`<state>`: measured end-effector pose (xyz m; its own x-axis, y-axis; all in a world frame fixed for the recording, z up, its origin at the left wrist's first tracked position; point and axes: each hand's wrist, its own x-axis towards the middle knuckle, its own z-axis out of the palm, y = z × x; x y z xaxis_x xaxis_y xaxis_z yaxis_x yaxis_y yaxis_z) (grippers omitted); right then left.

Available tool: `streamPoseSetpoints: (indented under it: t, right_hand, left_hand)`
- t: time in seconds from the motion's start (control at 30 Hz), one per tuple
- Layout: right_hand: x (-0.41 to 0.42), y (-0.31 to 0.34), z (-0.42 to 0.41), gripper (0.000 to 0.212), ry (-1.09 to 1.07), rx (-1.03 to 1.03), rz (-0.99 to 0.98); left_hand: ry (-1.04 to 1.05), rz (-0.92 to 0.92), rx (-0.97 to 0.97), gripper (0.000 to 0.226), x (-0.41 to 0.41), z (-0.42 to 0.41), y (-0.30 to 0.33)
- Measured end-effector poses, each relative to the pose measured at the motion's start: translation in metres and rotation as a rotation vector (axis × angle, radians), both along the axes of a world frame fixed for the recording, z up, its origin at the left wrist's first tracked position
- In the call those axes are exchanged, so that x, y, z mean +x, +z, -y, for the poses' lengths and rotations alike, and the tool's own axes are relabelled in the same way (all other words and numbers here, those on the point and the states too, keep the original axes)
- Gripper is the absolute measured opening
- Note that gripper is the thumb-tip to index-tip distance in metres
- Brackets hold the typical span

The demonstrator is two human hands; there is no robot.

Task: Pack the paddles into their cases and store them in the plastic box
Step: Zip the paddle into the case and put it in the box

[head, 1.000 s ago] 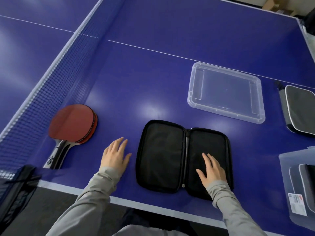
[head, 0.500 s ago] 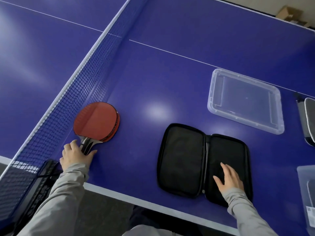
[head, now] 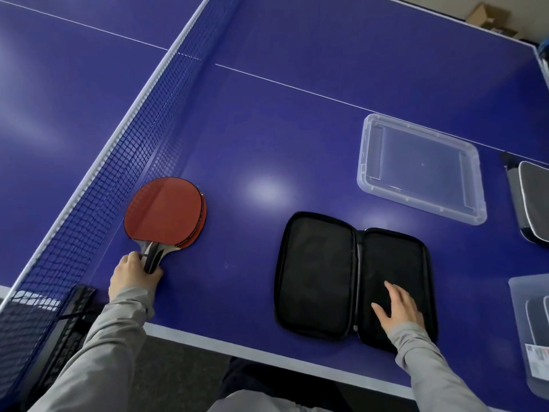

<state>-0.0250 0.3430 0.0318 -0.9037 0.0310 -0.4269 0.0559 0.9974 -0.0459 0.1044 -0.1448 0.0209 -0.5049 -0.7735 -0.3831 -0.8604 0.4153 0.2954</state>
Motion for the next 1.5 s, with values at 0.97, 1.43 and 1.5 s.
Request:
streamPoseSetpoints:
  t: [0.97,1.43,1.5]
  right_hand:
    - [-0.005,-0.001,-0.071,0.066,0.064,-0.099,-0.063]
    - [-0.01,-0.013,-0.154,0.066,0.192,-0.173,-0.003]
    - [-0.009,-0.016,-0.158,0.065,0.213,-0.185,0.007]
  left_hand:
    - [-0.176,-0.38,0.176,0.028,-0.06,-0.282,0.044]
    - [-0.165,-0.235,0.24,0.027,-0.086,-0.471,0.012]
    - [-0.161,-0.22,0.225,0.028,-0.087,-0.483,0.01]
